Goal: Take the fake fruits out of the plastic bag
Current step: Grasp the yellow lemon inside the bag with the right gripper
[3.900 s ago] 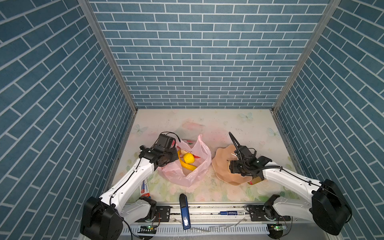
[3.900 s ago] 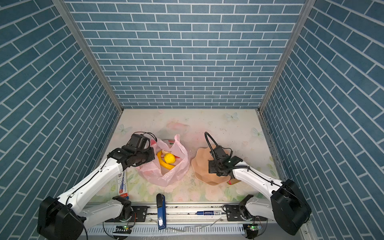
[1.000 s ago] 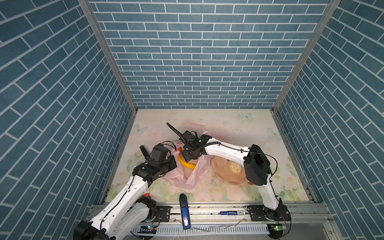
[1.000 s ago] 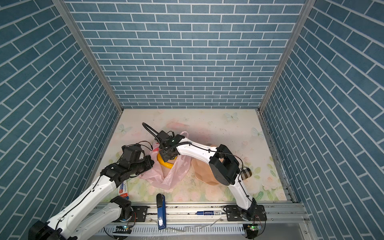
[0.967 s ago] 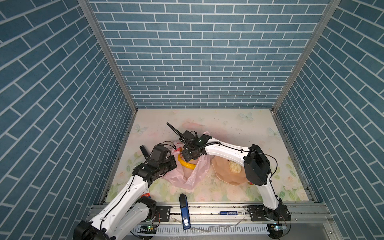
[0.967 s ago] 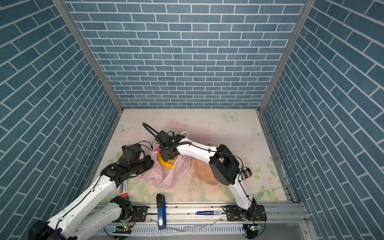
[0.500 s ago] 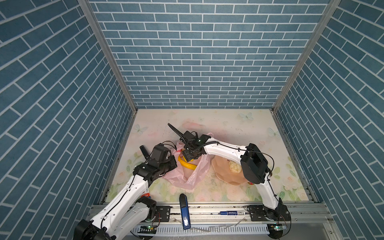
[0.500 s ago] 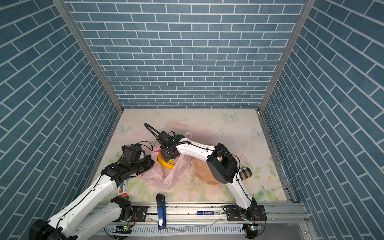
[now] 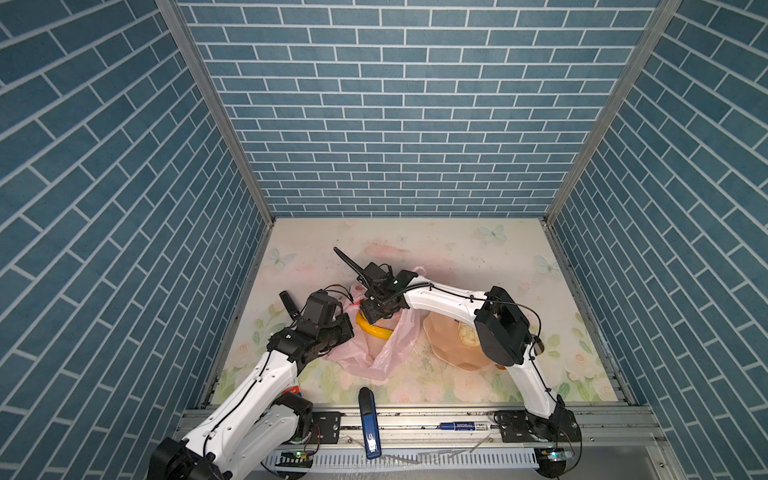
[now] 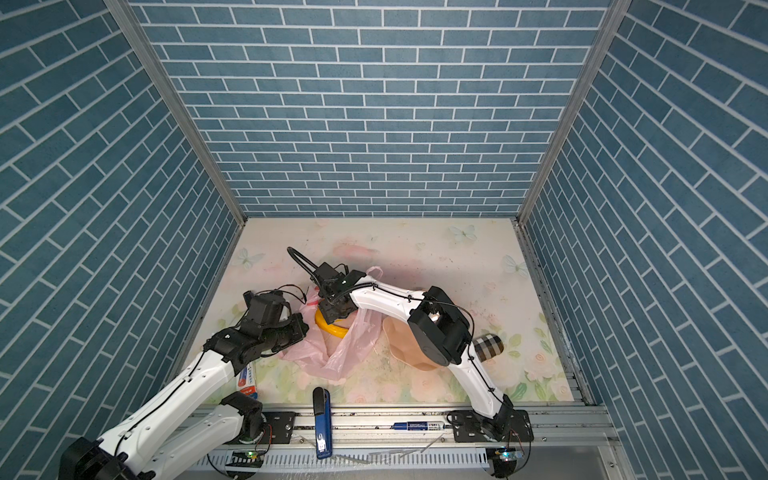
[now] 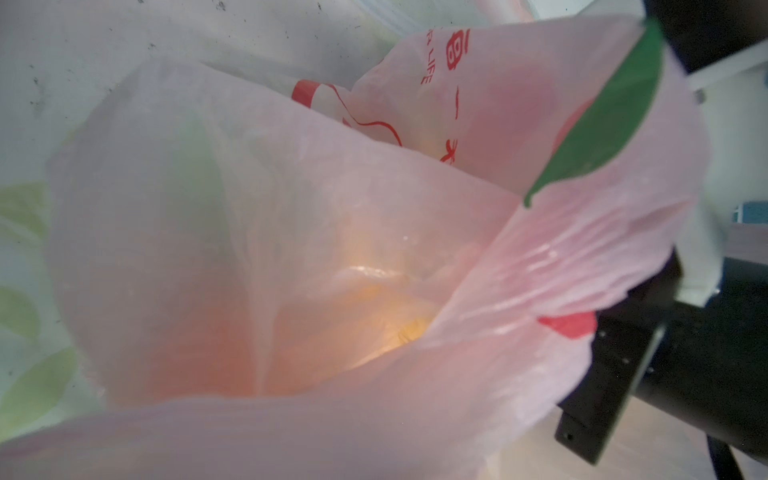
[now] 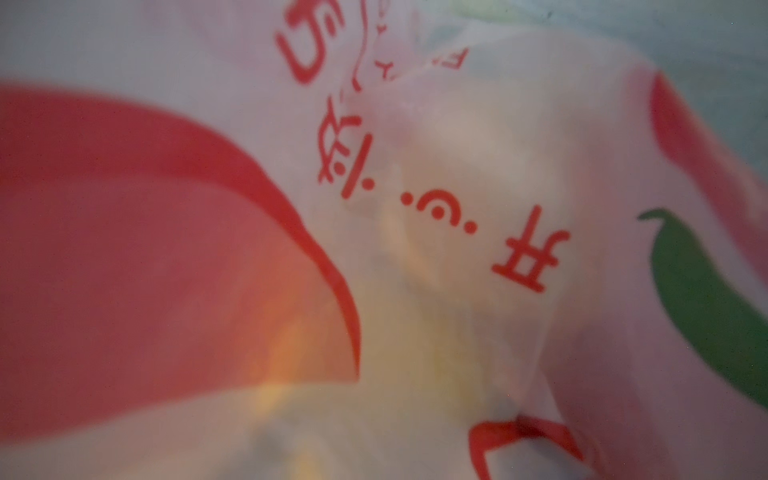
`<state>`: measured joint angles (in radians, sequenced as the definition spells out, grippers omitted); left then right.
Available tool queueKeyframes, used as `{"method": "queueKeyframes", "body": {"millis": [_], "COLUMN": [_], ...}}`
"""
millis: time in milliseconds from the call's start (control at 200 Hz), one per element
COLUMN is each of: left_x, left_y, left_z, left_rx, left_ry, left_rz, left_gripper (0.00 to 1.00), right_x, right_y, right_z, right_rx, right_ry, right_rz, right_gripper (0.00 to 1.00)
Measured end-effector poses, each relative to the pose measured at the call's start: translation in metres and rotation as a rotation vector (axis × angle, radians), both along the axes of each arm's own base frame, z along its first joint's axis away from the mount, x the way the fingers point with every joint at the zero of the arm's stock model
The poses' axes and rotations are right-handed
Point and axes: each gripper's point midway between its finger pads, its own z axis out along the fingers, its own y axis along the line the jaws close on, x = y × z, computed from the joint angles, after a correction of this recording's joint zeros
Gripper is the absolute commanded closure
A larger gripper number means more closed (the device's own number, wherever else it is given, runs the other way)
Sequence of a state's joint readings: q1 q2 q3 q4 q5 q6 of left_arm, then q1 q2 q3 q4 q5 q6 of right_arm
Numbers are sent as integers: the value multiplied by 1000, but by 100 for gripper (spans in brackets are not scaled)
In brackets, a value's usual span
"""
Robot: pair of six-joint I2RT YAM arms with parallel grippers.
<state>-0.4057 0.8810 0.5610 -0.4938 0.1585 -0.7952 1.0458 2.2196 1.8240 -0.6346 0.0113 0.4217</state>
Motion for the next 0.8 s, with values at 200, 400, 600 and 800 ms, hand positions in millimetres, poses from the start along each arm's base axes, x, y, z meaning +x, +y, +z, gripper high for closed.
{"method": "queueKeyframes", "body": {"millis": [200, 400, 600, 800], "left_x": [0, 0, 1, 1], "left_y": [0, 0, 0, 0], "left_z": [0, 0, 0, 0], "left_rx": [0, -1, -2, 0], "left_ry": [0, 0, -3, -6], "left_rz": [1, 1, 1, 5], "left_gripper": [99, 99, 99, 99], "right_x": [4, 6, 7, 6], "right_y": [3, 5, 5, 3], "right_z": [0, 1, 2, 4], "right_rx": [18, 35, 38, 38], "right_ry": [-4, 1, 1, 2], "right_rz": [-3, -10, -11, -10], "right_gripper": [47, 63, 74, 79]}}
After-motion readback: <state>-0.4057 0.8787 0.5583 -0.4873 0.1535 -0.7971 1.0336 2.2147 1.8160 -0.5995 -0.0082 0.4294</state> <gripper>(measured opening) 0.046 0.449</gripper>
